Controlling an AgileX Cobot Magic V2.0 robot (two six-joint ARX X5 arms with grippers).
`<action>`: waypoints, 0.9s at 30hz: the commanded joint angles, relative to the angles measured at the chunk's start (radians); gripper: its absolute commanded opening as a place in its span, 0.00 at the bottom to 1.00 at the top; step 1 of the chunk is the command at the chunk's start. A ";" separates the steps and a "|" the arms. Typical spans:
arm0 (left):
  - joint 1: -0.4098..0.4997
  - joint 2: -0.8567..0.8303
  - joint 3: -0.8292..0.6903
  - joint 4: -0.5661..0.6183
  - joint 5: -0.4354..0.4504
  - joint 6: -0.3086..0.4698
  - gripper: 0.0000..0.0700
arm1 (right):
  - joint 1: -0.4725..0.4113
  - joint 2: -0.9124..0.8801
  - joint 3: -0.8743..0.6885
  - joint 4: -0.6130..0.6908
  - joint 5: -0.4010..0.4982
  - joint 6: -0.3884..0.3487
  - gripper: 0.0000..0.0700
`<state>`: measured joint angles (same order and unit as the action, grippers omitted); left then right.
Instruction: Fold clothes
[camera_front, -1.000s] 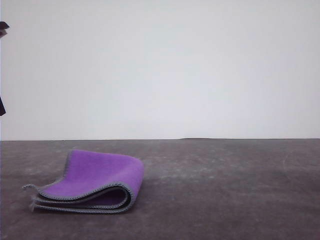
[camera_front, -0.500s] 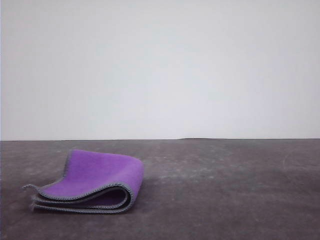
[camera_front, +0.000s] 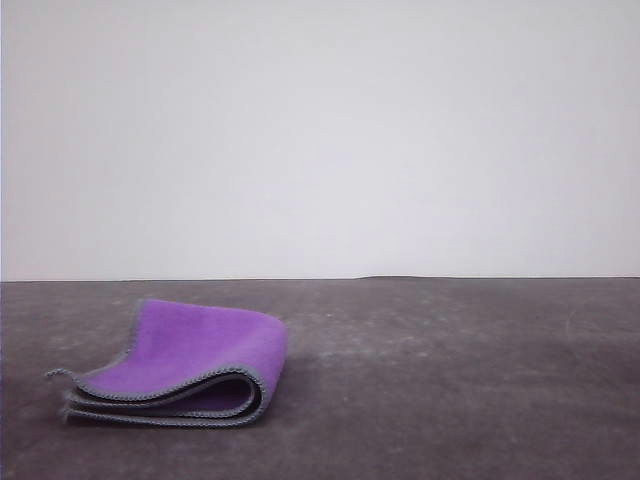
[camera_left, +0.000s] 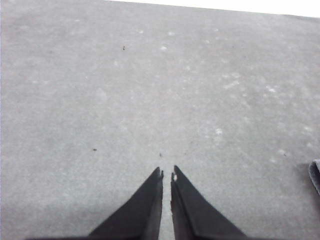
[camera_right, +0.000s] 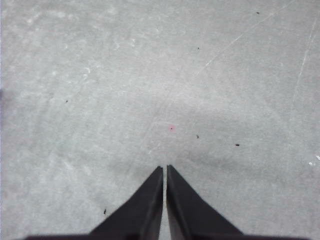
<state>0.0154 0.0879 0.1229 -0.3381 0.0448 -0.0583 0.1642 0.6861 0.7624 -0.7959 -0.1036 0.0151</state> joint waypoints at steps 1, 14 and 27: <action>-0.001 -0.013 -0.005 0.007 -0.014 -0.011 0.02 | 0.002 0.005 0.003 0.010 0.000 0.011 0.01; -0.001 -0.085 -0.038 -0.028 -0.038 -0.014 0.02 | 0.002 0.005 0.003 0.010 0.000 0.011 0.01; -0.005 -0.085 -0.063 0.014 -0.041 -0.020 0.02 | 0.002 0.005 0.003 0.010 0.000 0.011 0.01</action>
<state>0.0116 0.0051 0.0797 -0.3208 0.0048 -0.0712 0.1642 0.6861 0.7624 -0.7959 -0.1036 0.0151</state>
